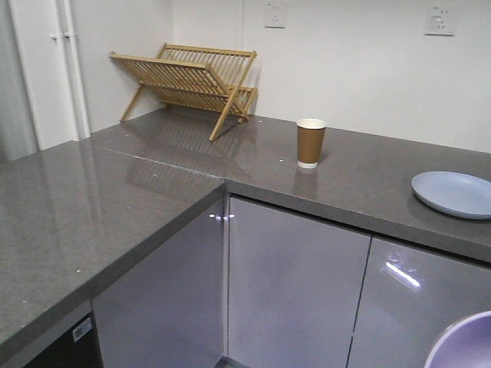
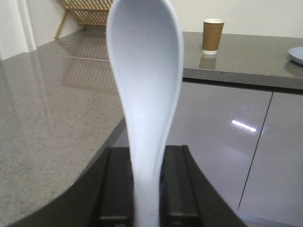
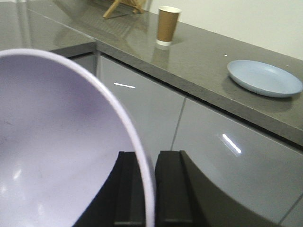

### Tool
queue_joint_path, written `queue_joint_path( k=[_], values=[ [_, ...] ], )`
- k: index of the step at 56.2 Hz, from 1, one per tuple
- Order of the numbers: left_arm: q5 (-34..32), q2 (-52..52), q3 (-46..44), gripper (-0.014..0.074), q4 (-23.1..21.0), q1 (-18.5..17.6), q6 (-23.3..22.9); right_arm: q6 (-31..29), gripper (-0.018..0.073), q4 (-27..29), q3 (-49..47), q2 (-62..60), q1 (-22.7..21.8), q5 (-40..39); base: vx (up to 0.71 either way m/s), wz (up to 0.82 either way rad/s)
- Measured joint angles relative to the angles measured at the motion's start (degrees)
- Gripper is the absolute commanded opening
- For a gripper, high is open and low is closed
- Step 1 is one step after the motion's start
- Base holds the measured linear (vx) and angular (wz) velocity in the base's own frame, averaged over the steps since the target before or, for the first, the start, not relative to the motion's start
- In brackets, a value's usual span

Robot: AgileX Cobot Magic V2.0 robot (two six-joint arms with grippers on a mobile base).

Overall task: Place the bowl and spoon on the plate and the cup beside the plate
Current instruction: 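Drive the base to the counter with the cup and blue plate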

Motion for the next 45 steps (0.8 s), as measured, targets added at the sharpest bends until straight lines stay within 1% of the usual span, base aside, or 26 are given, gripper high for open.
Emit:
queue_joint_path(
  k=[21,45],
  values=[
    [0.00,0.00,0.00,0.0001,0.00,0.00,0.00,0.00,-0.0008,0.00,0.00,0.00,0.00,0.18,0.09,-0.20],
    [0.00,0.00,0.00,0.0001,0.00,0.00,0.00,0.00,-0.0008,0.00,0.00,0.00,0.00,0.18,0.17,-0.03]
  ],
)
